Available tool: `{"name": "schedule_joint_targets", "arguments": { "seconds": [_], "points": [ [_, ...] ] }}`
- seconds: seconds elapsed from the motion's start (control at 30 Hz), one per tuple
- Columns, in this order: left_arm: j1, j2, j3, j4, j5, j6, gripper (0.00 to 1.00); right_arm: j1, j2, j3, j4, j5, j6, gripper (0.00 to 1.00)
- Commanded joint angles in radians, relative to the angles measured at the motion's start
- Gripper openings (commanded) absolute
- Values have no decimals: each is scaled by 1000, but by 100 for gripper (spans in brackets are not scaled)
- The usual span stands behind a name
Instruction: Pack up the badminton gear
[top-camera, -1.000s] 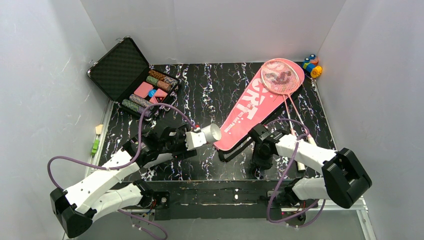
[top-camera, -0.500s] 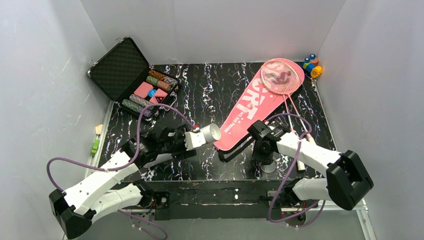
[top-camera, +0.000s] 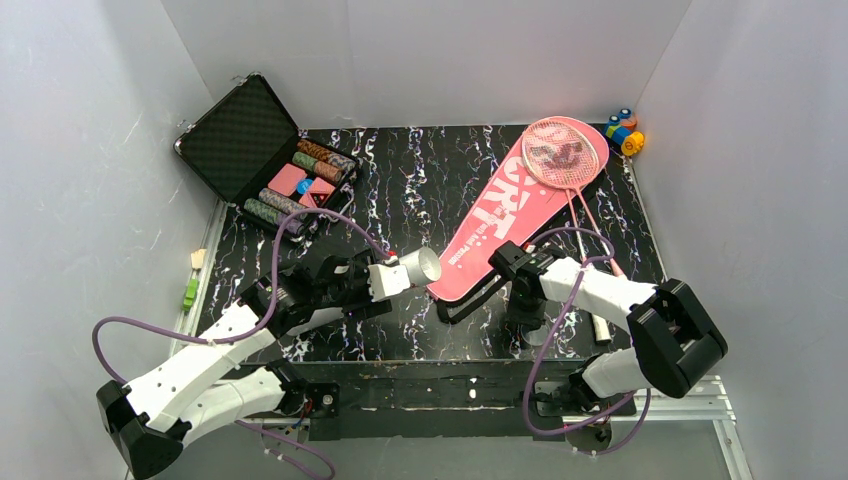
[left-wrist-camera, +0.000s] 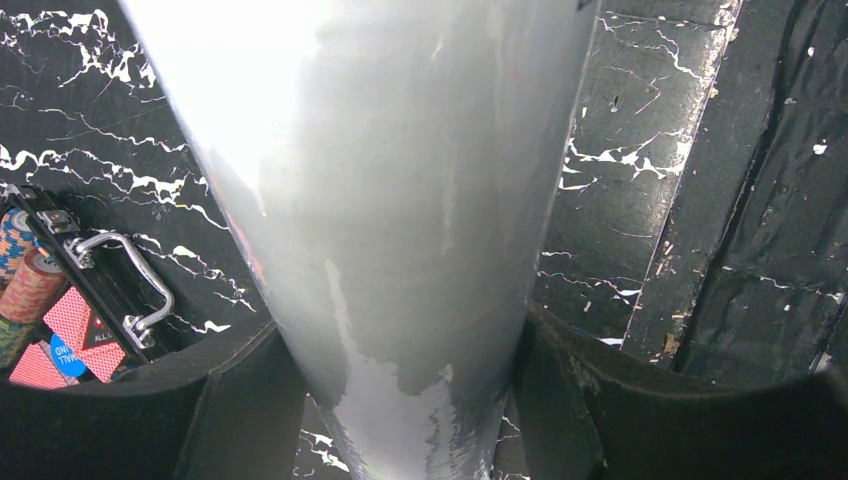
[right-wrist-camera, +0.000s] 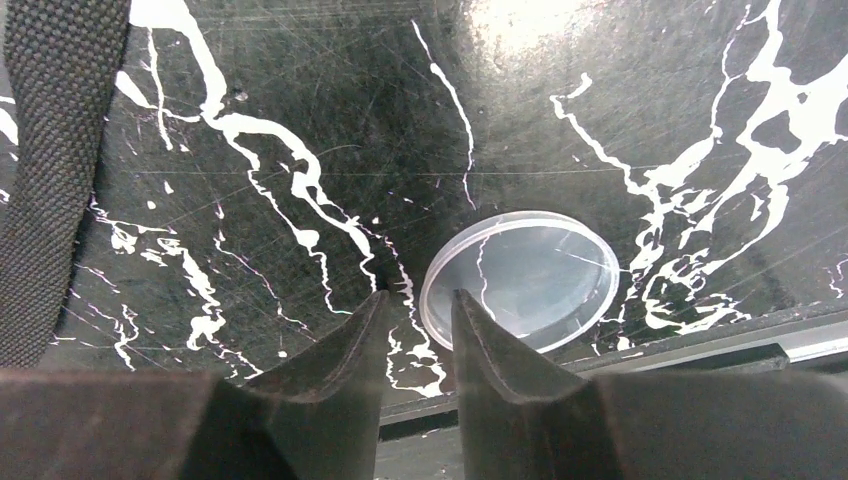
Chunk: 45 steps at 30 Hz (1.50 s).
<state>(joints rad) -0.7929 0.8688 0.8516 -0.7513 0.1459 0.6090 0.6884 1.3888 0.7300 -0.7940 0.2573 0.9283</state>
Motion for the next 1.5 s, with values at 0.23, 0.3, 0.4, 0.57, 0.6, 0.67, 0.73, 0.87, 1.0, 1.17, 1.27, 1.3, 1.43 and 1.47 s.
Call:
{"name": "schedule_joint_targets", "arguments": {
  "seconds": [0.23,0.3,0.4,0.57,0.6,0.67,0.73,0.87,1.0,1.17,1.27,1.3,1.43,1.47],
  "points": [
    [6,-17,20,20,2,8,48,-3,-1,-26,71,0,24,16],
    [7,-16,22,19,2,8,48,-3,-10,-22,66,0,23,10],
    [7,-15,22,19,4,7,48,-3,-38,-6,44,0,17,2],
    [7,-14,25,19,3,6,48,-3,-140,84,-33,-20,-10,1],
    [7,-13,25,17,3,5,48,-3,-171,109,-53,-28,-19,1],
    [7,-14,25,19,4,5,48,-3,-239,170,-72,-82,-54,1],
    [7,-13,24,19,9,5,48,-3,-317,233,-65,-151,-106,1],
    [7,-10,26,20,19,2,48,-3,-410,336,34,-423,-192,1],
    [7,-4,29,20,22,4,47,-3,-444,397,180,-658,-212,1],
    [7,-2,36,18,24,3,47,2,-441,404,376,-830,-175,1],
    [6,-1,38,19,25,3,47,5,-407,414,438,-875,-162,1],
    [6,0,40,19,25,3,47,6,-392,416,459,-887,-155,1],
    [7,1,42,16,24,6,47,12,-344,431,534,-942,-134,1],
    [7,2,42,14,25,7,47,15,-334,436,545,-951,-131,1]
  ]
}}
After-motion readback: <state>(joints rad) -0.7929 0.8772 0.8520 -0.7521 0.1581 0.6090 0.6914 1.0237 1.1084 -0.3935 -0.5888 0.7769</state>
